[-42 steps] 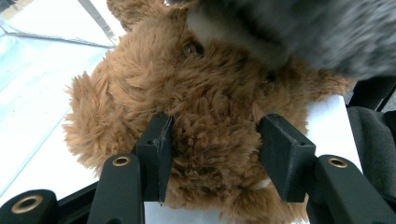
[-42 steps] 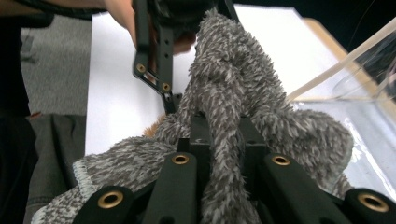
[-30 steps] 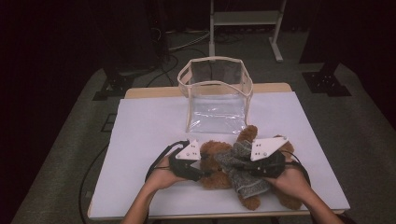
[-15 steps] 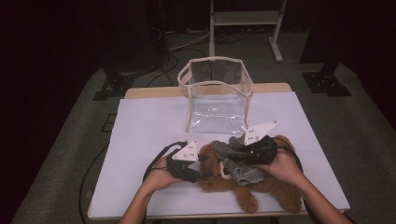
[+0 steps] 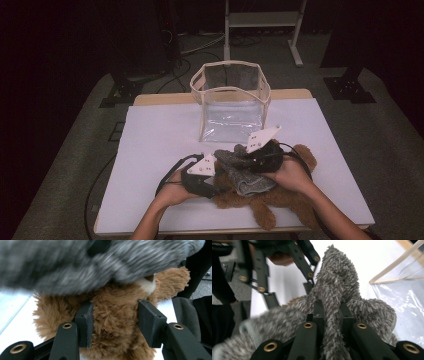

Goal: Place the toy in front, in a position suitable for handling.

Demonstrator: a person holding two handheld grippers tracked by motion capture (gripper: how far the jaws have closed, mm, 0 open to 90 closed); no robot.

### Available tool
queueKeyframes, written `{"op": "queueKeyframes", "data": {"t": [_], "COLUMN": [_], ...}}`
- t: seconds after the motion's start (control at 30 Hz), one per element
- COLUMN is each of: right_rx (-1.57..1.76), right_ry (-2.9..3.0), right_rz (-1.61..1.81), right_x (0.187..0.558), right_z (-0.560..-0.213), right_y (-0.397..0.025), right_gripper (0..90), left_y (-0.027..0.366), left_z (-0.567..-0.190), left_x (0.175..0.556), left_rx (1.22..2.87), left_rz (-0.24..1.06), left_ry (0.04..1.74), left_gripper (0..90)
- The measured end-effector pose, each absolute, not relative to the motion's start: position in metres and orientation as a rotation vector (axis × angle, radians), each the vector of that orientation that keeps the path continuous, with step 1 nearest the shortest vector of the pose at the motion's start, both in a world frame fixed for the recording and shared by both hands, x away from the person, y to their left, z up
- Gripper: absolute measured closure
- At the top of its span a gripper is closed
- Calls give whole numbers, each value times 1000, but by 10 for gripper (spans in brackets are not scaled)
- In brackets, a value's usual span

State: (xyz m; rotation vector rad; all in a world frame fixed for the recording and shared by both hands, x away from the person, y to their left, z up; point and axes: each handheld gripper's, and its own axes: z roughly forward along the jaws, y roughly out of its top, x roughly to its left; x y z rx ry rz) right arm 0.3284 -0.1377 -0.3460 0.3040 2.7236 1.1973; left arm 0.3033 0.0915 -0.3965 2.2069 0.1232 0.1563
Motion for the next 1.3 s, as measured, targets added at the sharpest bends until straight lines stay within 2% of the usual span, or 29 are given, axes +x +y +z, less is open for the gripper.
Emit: {"op": "queueKeyframes", "data": {"t": [0.3, 0.63, 0.77, 1.0, 1.13, 1.3], "right_rx": [399, 338, 376, 421, 369, 375], "right_ry": [2721, 2718, 2711, 2647, 2620, 2614], "right_rz": [1165, 1184, 1184, 1240, 1285, 1255], "right_x": [330, 339, 339, 308, 281, 280], "right_z": [-354, -352, -355, -350, -351, -363], "right_y": [-169, -134, -147, -187, -187, -186], "right_gripper": [797, 796, 796, 796, 796, 797], "left_y": [90, 92, 95, 91, 89, 92], "left_z": [-396, -398, -393, -395, -394, -392], "left_x": [302, 303, 303, 304, 309, 309], "left_rx": [2209, 2206, 2203, 2205, 2188, 2175], "left_rz": [163, 154, 167, 179, 227, 239], "left_ry": [114, 117, 116, 134, 200, 218], "left_gripper": [494, 485, 483, 514, 514, 503]}}
